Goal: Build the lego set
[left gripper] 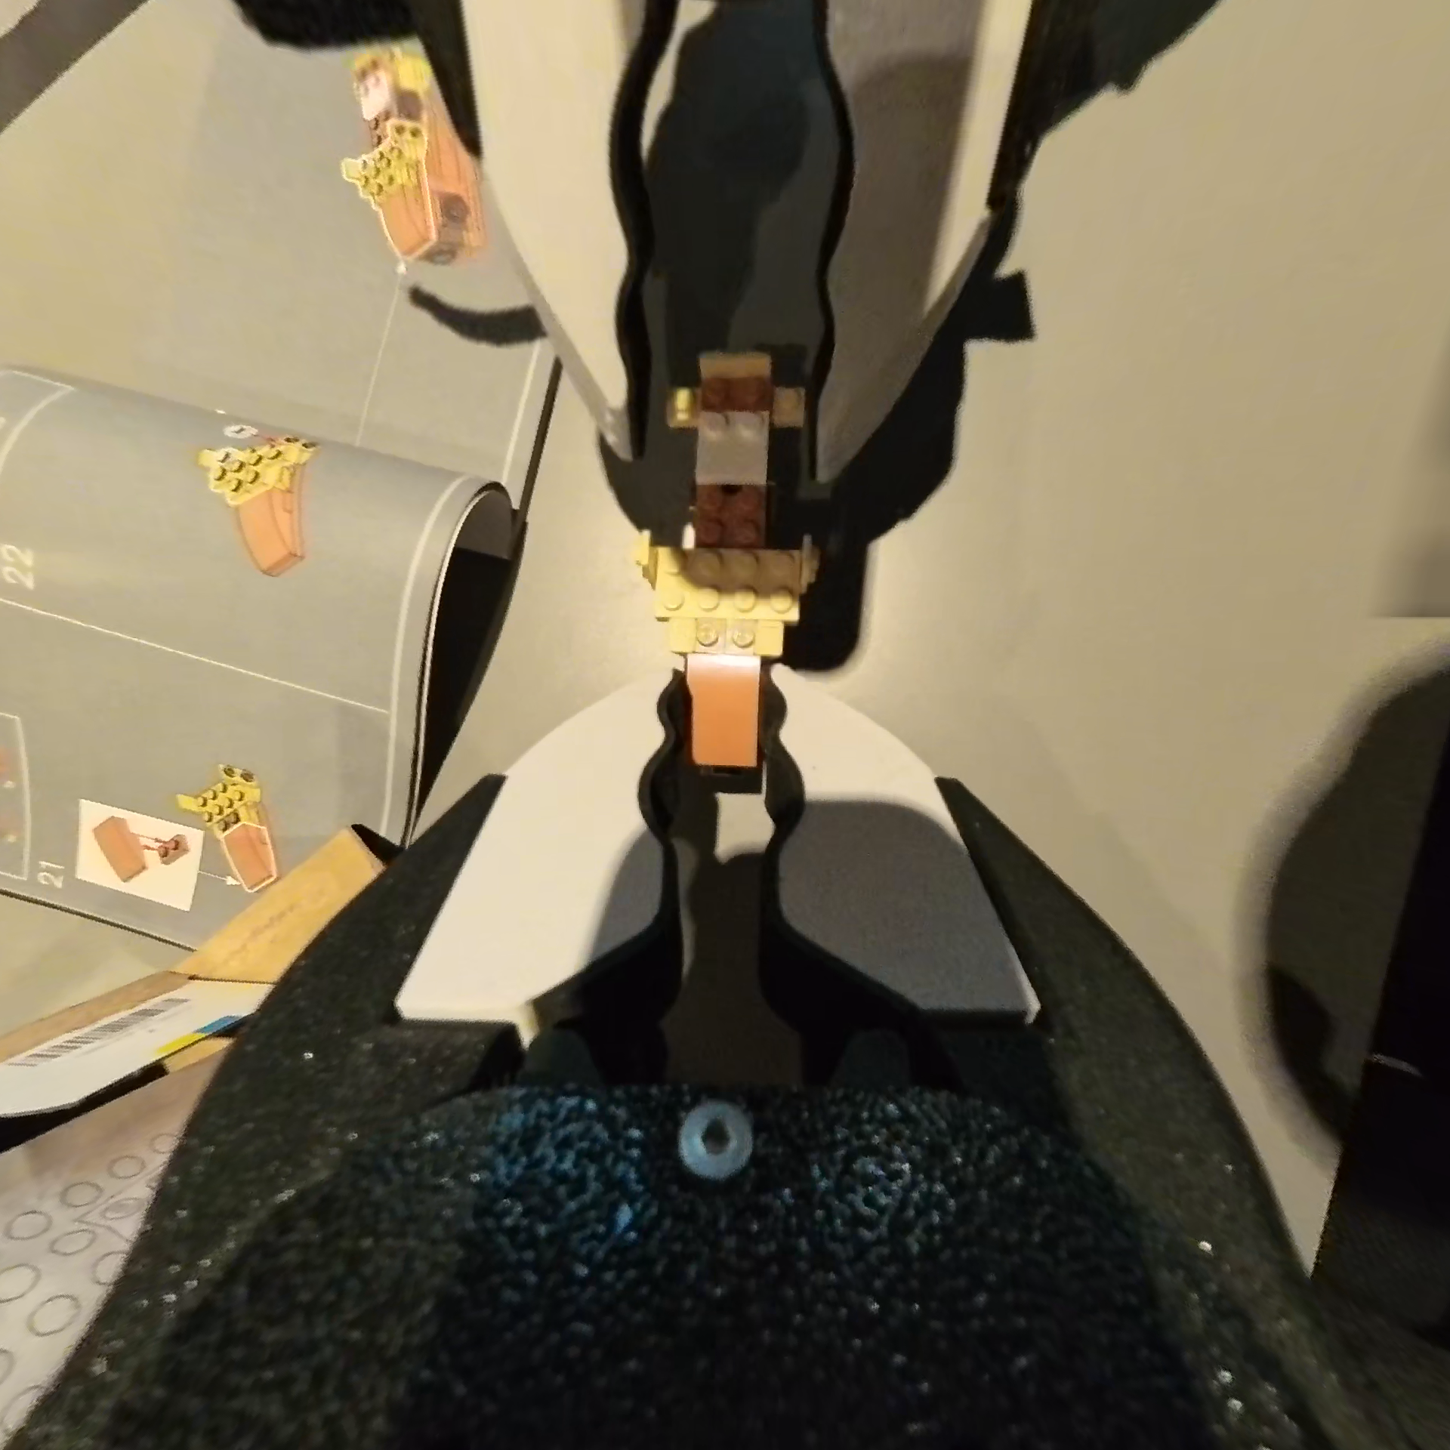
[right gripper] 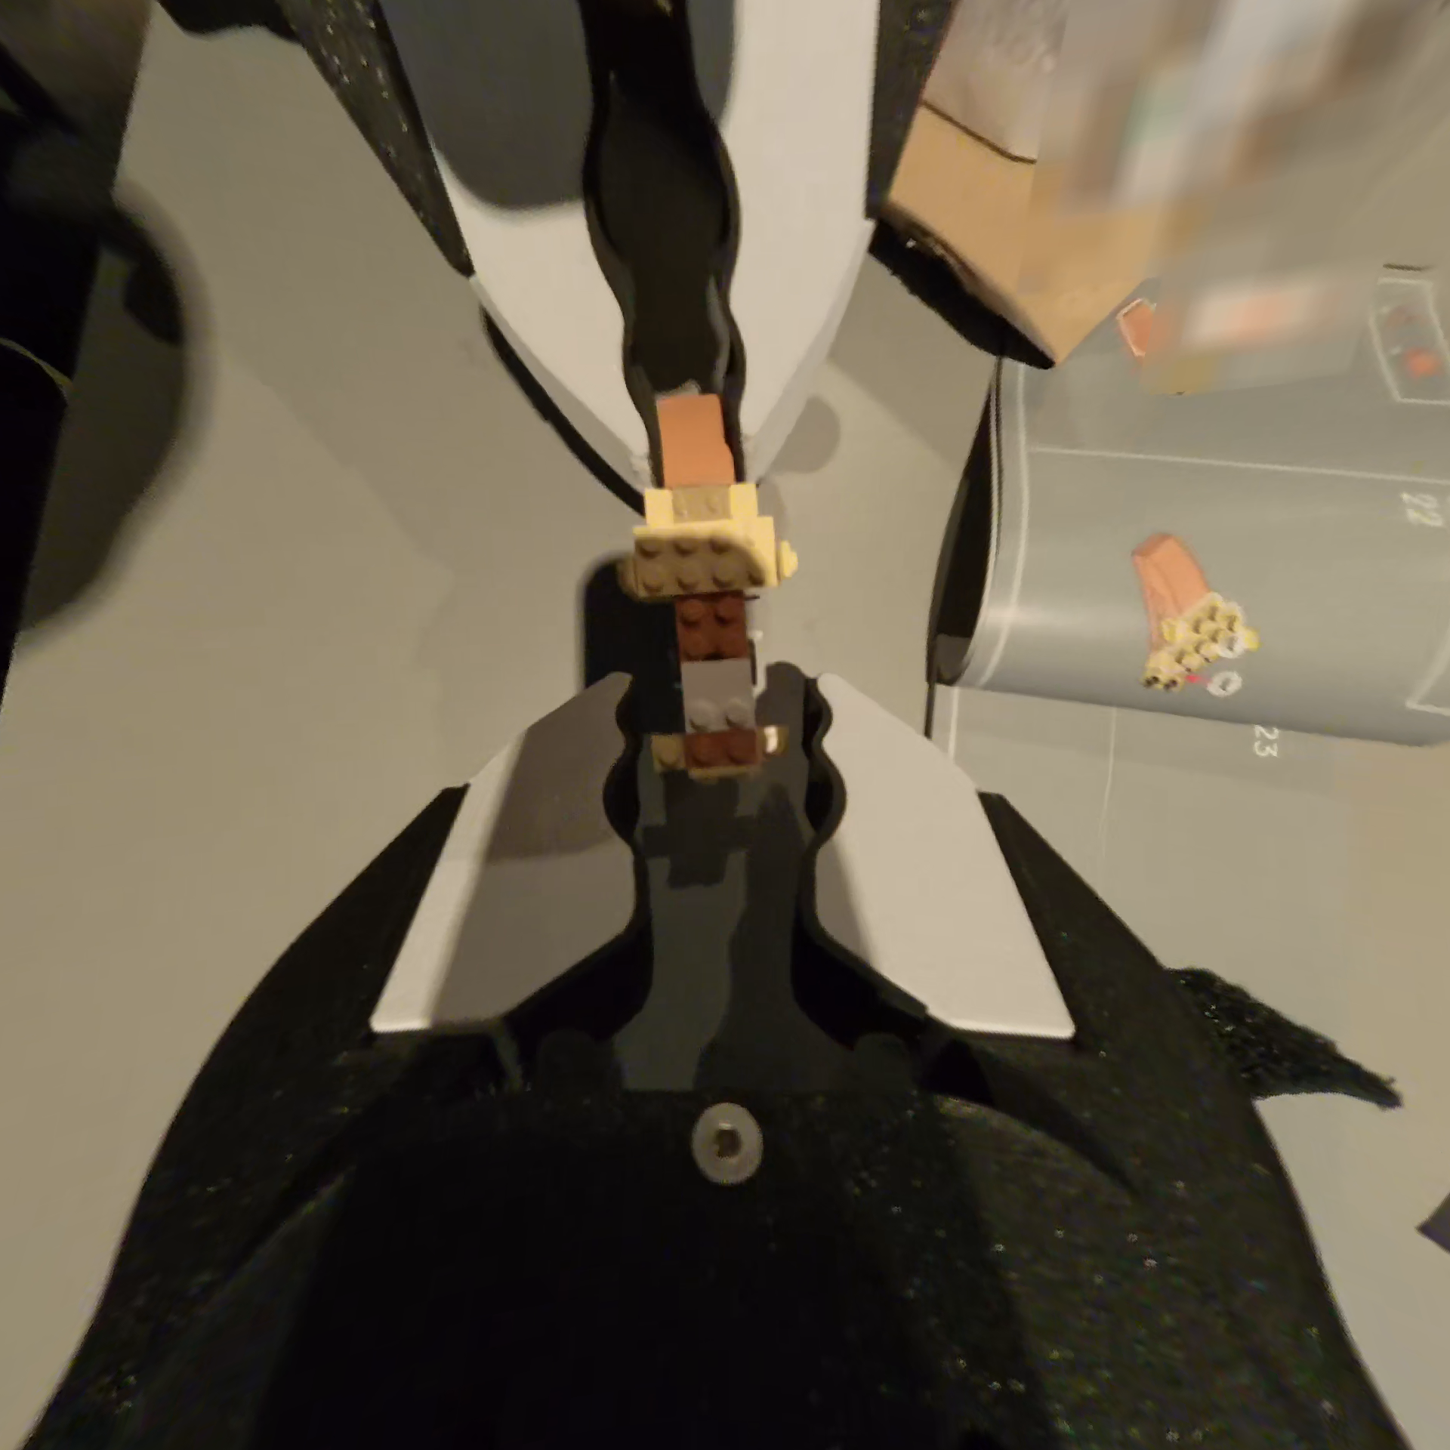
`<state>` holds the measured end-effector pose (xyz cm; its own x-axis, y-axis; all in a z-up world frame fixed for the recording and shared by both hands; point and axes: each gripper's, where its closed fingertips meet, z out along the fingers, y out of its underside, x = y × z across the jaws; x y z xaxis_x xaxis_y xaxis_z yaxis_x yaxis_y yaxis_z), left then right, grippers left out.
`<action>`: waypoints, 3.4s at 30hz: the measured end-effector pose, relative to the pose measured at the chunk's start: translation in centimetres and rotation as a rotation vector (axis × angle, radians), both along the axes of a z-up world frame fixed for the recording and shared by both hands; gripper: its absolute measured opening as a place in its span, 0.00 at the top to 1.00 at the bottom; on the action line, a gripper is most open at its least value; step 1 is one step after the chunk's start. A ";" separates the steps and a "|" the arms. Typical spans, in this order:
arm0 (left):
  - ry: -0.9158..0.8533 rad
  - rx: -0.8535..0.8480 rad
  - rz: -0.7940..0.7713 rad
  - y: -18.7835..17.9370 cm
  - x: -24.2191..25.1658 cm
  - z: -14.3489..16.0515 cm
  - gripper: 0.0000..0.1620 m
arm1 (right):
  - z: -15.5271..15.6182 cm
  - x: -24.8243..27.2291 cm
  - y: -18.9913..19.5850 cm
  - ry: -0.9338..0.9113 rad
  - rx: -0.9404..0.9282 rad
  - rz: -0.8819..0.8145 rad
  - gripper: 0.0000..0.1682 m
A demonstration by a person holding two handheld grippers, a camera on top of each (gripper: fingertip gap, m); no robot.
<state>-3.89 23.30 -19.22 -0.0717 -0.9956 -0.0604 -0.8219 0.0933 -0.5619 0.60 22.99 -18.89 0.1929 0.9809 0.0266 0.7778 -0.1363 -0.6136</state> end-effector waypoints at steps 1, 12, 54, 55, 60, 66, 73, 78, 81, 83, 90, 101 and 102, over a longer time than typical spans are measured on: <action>-0.001 0.000 0.000 0.0 0.0 0.0 0.90 | -0.2 -0.2 0.0 -0.011 0.000 0.002 0.78; -0.013 -0.012 0.000 -0.1 0.1 0.0 0.90 | -1.6 -0.9 0.0 -0.111 0.001 0.018 0.87; -0.472 0.525 -0.211 -1.7 0.8 2.5 0.71 | -1.3 0.5 0.3 0.067 0.039 0.201 0.87; -0.471 0.557 -0.225 -1.6 0.8 2.5 0.71 | -1.3 0.5 0.3 0.072 0.037 0.204 0.87; -0.405 0.731 -0.272 -0.9 0.7 1.7 0.69 | -1.3 0.6 0.6 0.096 0.027 0.205 0.87; -0.328 0.860 -0.330 -0.5 0.5 0.4 0.67 | -1.2 0.6 0.6 0.128 0.021 0.208 0.87; -0.383 1.035 -0.347 0.2 0.3 0.7 0.69 | -0.1 0.9 0.4 0.178 0.002 0.214 0.87; -0.409 1.083 -0.382 0.0 0.7 1.4 0.62 | 0.6 0.9 0.0 0.207 -0.024 0.223 0.87; -0.409 1.104 -0.427 -0.3 1.3 1.8 0.58 | 0.9 0.8 -0.3 0.219 -0.032 0.231 0.87; -0.405 1.124 -0.468 -0.5 1.6 2.0 0.56 | 1.1 0.7 -0.5 0.227 -0.039 0.238 0.87; -0.325 1.235 -0.634 -0.3 2.4 2.0 0.49 | 1.6 0.6 -0.9 0.244 -0.055 0.250 0.87; -0.320 1.349 -0.777 -1.0 3.2 2.0 0.66 | 2.0 0.3 -1.4 0.259 -0.070 0.263 0.87; -0.317 1.343 -0.766 -0.9 3.1 2.0 0.66 | 2.0 0.2 -1.4 0.258 -0.069 0.261 0.87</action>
<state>-0.74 22.39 -17.22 -0.3263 0.0595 -0.9434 -0.2170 0.9666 0.1360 0.85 21.64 -16.94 -0.0727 0.9957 -0.0581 0.6125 -0.0014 -0.7905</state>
